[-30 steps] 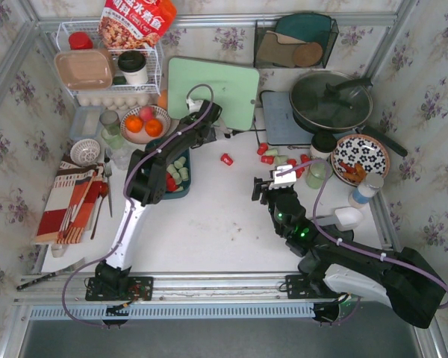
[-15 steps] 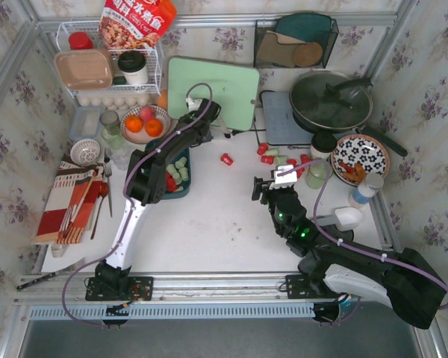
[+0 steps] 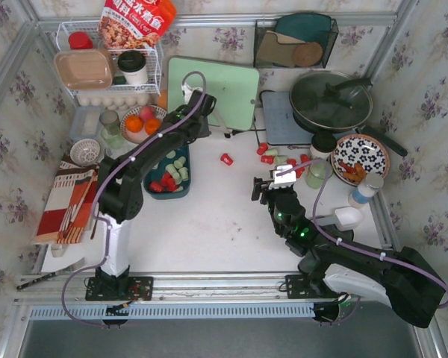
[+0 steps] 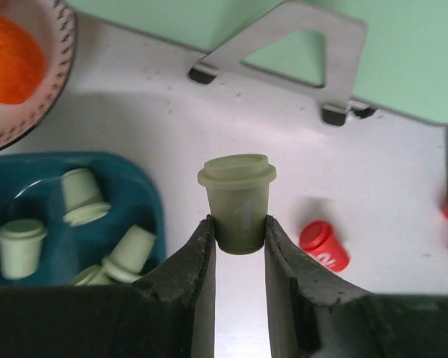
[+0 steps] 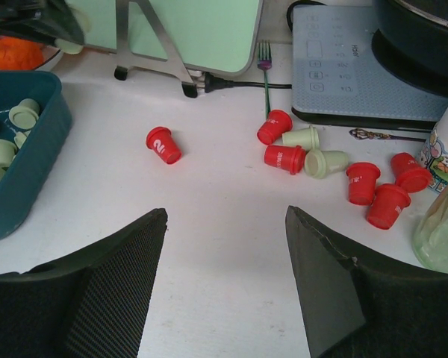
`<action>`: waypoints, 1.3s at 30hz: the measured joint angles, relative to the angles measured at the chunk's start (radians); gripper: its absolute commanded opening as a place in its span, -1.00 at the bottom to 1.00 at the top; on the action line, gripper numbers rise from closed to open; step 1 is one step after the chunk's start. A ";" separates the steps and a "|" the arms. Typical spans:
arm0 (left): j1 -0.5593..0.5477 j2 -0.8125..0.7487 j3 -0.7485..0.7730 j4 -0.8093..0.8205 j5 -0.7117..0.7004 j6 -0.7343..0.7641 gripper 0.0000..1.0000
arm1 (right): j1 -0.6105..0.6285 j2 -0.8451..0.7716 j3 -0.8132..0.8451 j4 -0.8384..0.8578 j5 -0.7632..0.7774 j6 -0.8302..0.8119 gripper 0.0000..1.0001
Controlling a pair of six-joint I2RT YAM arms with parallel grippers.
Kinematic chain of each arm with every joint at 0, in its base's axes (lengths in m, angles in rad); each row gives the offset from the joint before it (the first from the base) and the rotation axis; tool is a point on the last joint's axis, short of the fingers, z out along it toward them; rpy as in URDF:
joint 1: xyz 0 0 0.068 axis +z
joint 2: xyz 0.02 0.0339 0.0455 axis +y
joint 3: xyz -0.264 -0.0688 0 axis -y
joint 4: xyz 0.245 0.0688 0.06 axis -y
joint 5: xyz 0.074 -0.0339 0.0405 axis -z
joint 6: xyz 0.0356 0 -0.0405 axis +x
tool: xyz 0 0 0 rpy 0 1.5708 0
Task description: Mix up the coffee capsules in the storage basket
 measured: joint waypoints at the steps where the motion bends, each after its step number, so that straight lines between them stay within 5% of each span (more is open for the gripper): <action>1: 0.000 -0.035 -0.040 0.013 -0.008 0.003 -0.69 | 0.000 0.000 0.000 0.000 0.000 0.000 0.44; 9: 0.012 -0.241 -0.353 0.039 -0.102 0.052 -0.64 | 0.000 0.029 0.012 -0.001 -0.007 0.001 0.45; 13: 0.039 -0.293 -0.465 0.040 -0.111 0.059 -0.41 | 0.000 0.046 0.020 -0.001 -0.017 0.003 0.45; 24: 0.115 -0.454 -0.759 0.124 -0.070 0.069 -0.20 | -0.002 0.185 0.055 0.003 -0.085 0.006 0.45; 39: 0.170 -0.623 -0.977 0.274 0.077 0.106 0.23 | -0.100 0.563 0.422 -0.106 -0.364 0.005 0.32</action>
